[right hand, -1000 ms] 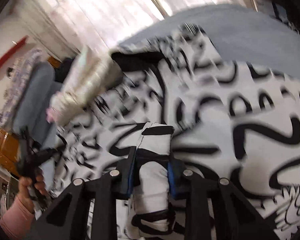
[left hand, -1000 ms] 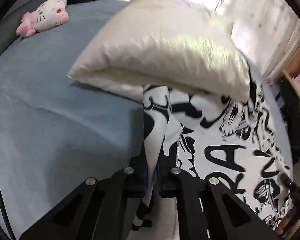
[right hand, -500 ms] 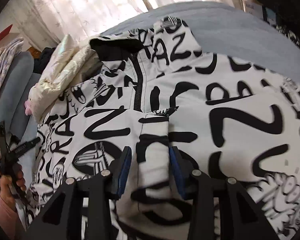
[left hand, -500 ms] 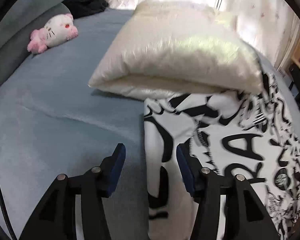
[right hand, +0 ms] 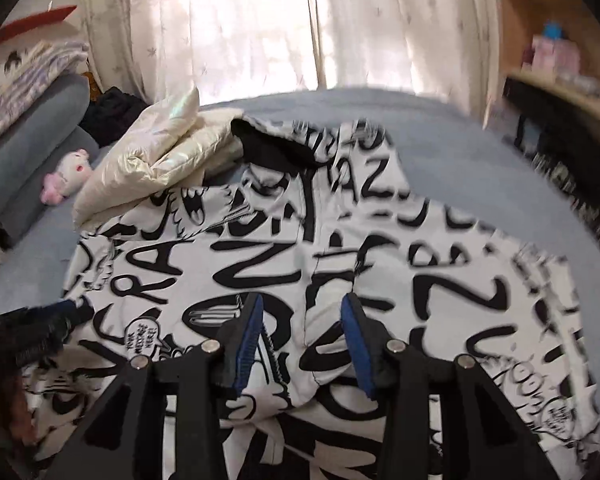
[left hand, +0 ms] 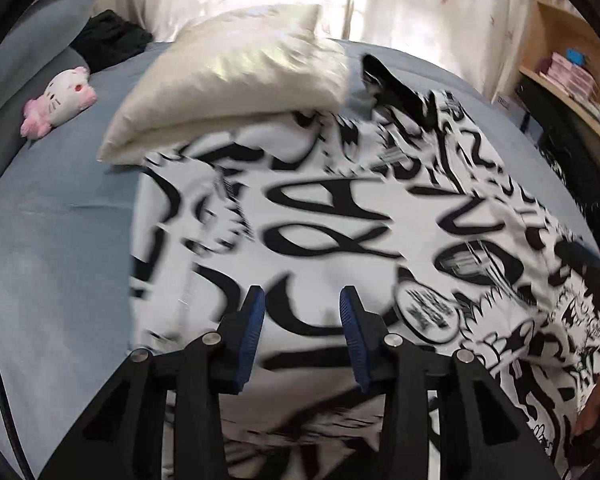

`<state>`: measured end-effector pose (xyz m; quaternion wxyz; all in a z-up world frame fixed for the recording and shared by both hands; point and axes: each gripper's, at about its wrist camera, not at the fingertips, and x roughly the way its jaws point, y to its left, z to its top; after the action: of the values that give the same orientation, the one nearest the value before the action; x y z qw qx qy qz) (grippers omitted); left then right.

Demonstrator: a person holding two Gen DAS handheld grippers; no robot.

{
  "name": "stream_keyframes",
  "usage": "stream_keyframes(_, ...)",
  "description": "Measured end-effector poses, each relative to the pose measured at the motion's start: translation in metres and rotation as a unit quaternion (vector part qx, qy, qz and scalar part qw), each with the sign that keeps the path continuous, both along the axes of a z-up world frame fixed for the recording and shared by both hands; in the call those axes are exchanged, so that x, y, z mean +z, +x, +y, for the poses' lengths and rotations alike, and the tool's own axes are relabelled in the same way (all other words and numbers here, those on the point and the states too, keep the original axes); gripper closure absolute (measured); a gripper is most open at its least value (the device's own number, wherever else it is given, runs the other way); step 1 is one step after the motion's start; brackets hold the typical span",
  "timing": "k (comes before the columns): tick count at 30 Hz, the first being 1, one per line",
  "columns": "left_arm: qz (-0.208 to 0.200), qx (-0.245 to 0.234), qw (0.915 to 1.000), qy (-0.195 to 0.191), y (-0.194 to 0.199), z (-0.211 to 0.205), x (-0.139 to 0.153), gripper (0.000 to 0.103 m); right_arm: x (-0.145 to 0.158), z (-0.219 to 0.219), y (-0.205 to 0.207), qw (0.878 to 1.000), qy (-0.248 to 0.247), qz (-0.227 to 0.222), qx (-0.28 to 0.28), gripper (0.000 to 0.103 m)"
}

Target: Fold large clothes

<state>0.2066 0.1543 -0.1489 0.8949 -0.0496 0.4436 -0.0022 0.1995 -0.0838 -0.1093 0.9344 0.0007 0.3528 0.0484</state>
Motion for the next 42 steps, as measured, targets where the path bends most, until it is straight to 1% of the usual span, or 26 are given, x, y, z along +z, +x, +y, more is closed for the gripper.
stream_keyframes(3, 0.015, 0.007, 0.9995, 0.027, -0.002, -0.013, -0.017, 0.066, -0.002, 0.014, -0.006, 0.997, -0.070, -0.029, -0.035, 0.061)
stream_keyframes(4, 0.022, 0.012, 0.9988, 0.042, 0.000, -0.014, -0.024, 0.066, -0.003, 0.016, -0.008, 0.995, -0.085, -0.035, -0.048, 0.061)
stream_keyframes(5, 0.037, 0.022, 0.9973, 0.060, 0.002, -0.012, -0.032, 0.066, -0.003, 0.016, -0.010, 0.995, -0.083, -0.039, -0.047, 0.061)
stream_keyframes(7, 0.045, 0.039, 0.9969, 0.052, 0.005, 0.000, -0.037, 0.066, -0.004, 0.018, -0.013, 0.998, -0.056, -0.039, -0.013, 0.061)
stream_keyframes(8, 0.046, 0.048, 0.9968, 0.044, 0.005, 0.007, -0.037, 0.067, -0.006, 0.020, -0.012, 0.998, -0.045, -0.034, 0.002, 0.061)
stream_keyframes(9, 0.046, 0.053, 0.9965, 0.046, 0.004, 0.010, -0.037, 0.068, -0.008, 0.024, -0.011, 0.999, -0.029, -0.025, 0.028, 0.061)
stream_keyframes(11, 0.046, 0.065, 0.9949, 0.061, 0.004, 0.018, -0.037, 0.068, -0.018, 0.032, -0.006, 0.996, 0.006, 0.010, 0.087, 0.061)
stream_keyframes(12, 0.046, 0.066, 0.9950, 0.059, 0.005, 0.023, -0.037, 0.068, -0.029, 0.037, 0.002, 0.994, 0.004, 0.041, 0.100, 0.061)
stream_keyframes(13, 0.046, 0.068, 0.9951, 0.055, 0.004, 0.029, -0.037, 0.068, -0.039, 0.039, 0.008, 0.994, -0.015, 0.063, 0.091, 0.062)
stream_keyframes(14, 0.045, 0.070, 0.9950, 0.055, 0.003, 0.033, -0.036, 0.069, -0.049, 0.035, 0.015, 0.994, -0.033, 0.084, 0.069, 0.062)
stream_keyframes(15, 0.044, 0.070, 0.9952, 0.052, 0.002, 0.039, -0.036, 0.073, -0.056, 0.025, 0.020, 0.994, -0.032, 0.094, 0.048, 0.065)
stream_keyframes(16, 0.043, 0.068, 0.9957, 0.046, 0.001, 0.044, -0.036, 0.081, -0.059, 0.010, 0.024, 0.994, -0.007, 0.100, 0.035, 0.067)
stream_keyframes(17, 0.042, 0.067, 0.9962, 0.037, -0.001, 0.051, -0.036, 0.084, -0.060, -0.007, 0.026, 0.994, 0.017, 0.104, 0.020, 0.079)
stream_keyframes(18, 0.041, 0.065, 0.9966, 0.030, -0.001, 0.056, -0.037, 0.088, -0.060, -0.017, 0.026, 0.994, 0.029, 0.107, 0.013, 0.092)
stream_keyframes(20, 0.040, 0.063, 0.9971, 0.015, 0.001, 0.066, -0.038, 0.090, -0.057, -0.026, 0.023, 0.994, 0.028, 0.107, 0.006, 0.092)
stream_keyframes(21, 0.040, 0.064, 0.9971, 0.010, 0.002, 0.068, -0.038, 0.091, -0.056, -0.031, 0.021, 0.994, 0.016, 0.104, -0.005, 0.089)
stream_keyframes(22, 0.040, 0.065, 0.9970, 0.009, 0.002, 0.067, -0.039, 0.091, -0.056, -0.035, 0.019, 0.994, 0.013, 0.106, -0.012, 0.088)
stream_keyframes(27, 0.042, 0.071, 0.9959, 0.037, 0.000, 0.058, -0.039, 0.091, -0.051, -0.062, 0.007, 0.989, 0.086, 0.121, -0.020, 0.087)
stream_keyframes(30, 0.049, 0.072, 0.9956, 0.035, -0.002, 0.056, -0.036, 0.090, -0.047, -0.064, 0.000, 0.988, 0.095, 0.119, -0.023, 0.087)
stream_keyframes(32, 0.052, 0.073, 0.9952, 0.038, -0.005, 0.055, -0.033, 0.089, -0.046, -0.064, -0.006, 0.988, 0.102, 0.118, -0.020, 0.087)
stream_keyframes(35, 0.053, 0.072, 0.9954, 0.034, -0.015, 0.052, -0.027, 0.080, -0.046, -0.062, -0.012, 0.986, 0.110, 0.125, -0.021, 0.087)
stream_keyframes(37, 0.049, 0.070, 0.9958, 0.031, -0.024, 0.047, -0.023, 0.071, -0.046, -0.062, -0.017, 0.984, 0.121, 0.131, -0.022, 0.087)
stream_keyframes(38, 0.046, 0.069, 0.9960, 0.033, -0.028, 0.044, -0.020, 0.068, -0.046, -0.062, -0.017, 0.983, 0.127, 0.132, -0.022, 0.087)
stream_keyframes(40, 0.039, 0.066, 0.9963, 0.039, -0.036, 0.038, -0.015, 0.059, -0.043, -0.062, -0.022, 0.981, 0.142, 0.131, -0.022, 0.087)
stream_keyframes(41, 0.034, 0.064, 0.9965, 0.041, -0.041, 0.035, -0.011, 0.055, -0.042, -0.062, -0.025, 0.980, 0.147, 0.129, -0.021, 0.087)
stream_keyframes(42, 0.030, 0.061, 0.9968, 0.043, -0.046, 0.031, -0.007, 0.049, -0.040, -0.062, -0.029, 0.980, 0.150, 0.127, -0.020, 0.087)
